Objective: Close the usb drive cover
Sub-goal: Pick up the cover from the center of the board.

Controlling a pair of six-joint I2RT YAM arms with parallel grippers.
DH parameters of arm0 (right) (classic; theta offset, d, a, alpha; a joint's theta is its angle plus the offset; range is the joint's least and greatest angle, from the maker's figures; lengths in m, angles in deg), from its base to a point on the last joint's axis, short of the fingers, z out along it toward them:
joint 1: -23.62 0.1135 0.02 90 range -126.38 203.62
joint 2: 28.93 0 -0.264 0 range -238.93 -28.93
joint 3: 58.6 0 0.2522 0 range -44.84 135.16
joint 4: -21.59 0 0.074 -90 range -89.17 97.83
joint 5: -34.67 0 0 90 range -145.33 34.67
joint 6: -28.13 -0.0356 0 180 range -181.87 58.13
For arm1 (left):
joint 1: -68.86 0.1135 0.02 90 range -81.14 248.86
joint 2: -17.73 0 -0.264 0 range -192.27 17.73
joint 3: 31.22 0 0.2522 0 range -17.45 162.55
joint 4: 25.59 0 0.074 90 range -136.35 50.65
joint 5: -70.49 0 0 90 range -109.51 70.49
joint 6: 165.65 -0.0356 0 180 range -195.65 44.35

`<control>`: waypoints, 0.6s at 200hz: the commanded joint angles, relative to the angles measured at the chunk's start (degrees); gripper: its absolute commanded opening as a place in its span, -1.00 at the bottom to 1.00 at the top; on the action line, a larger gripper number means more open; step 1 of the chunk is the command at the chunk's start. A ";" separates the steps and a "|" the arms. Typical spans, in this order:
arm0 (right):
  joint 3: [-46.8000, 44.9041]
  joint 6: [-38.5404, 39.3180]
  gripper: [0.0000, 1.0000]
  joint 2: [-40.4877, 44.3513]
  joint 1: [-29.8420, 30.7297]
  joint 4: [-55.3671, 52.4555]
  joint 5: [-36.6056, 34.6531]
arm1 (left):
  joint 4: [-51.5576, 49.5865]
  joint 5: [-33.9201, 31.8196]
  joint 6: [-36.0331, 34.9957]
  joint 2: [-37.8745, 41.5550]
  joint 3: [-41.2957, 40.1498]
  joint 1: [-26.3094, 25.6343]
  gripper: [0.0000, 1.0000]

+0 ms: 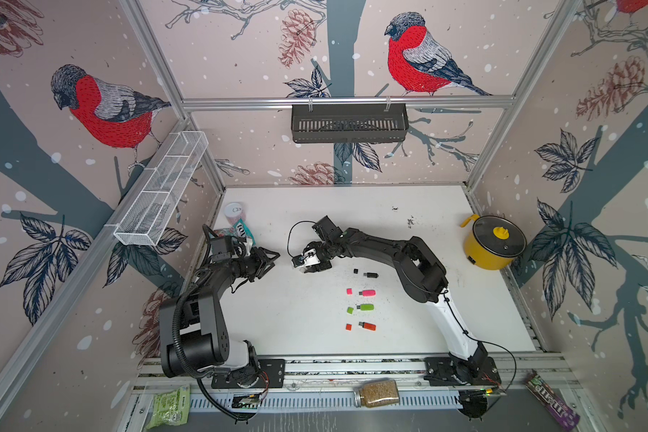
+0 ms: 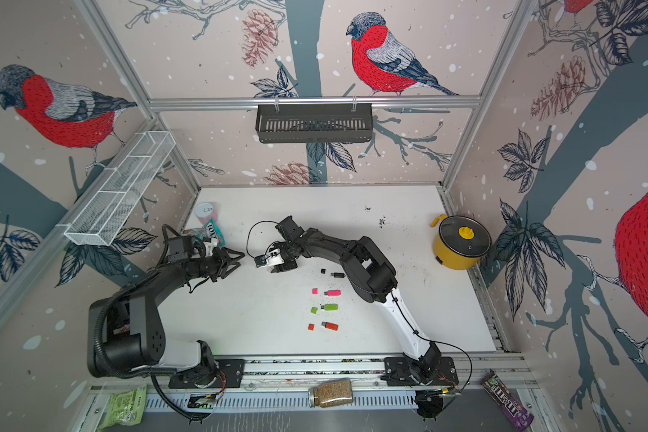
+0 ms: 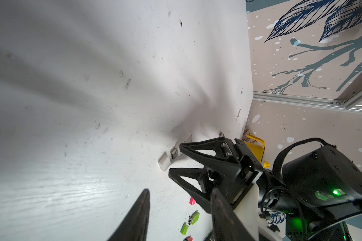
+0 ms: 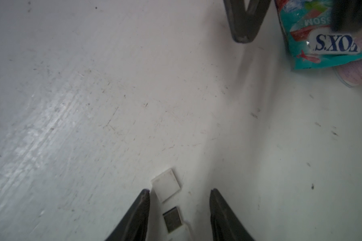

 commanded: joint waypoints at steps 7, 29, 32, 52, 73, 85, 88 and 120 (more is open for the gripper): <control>0.93 -0.05 -0.02 -0.93 0.14 -1.39 1.89 | -0.46 0.66 -1.45 -0.35 0.38 0.14 -0.04; 1.31 -0.13 -0.03 -1.51 0.40 -1.88 1.65 | -0.76 0.82 -1.80 -0.49 0.43 0.14 -0.05; 1.43 -0.20 -0.03 -1.58 0.44 -2.03 1.67 | -0.83 0.88 -1.79 -0.49 0.50 0.10 -0.05; 1.97 -0.95 -0.06 -2.11 0.53 -2.79 1.69 | -1.06 0.93 -2.01 -0.41 0.58 0.14 -0.04; 2.55 -1.23 -0.10 -2.40 0.53 -4.31 1.48 | -1.31 0.90 -2.12 -0.14 0.52 0.09 -0.04; 2.67 -1.81 -0.13 -2.40 0.50 -5.25 1.54 | -1.42 0.94 -2.29 0.03 0.41 0.11 -0.04; 2.75 -1.95 -0.14 -2.40 0.49 -5.56 1.55 | -1.41 0.94 -2.28 0.04 0.34 0.09 -0.05; 3.01 -3.23 -0.19 -2.56 0.62 -8.73 2.09 | -1.51 1.08 -2.58 0.17 -0.26 0.14 -0.04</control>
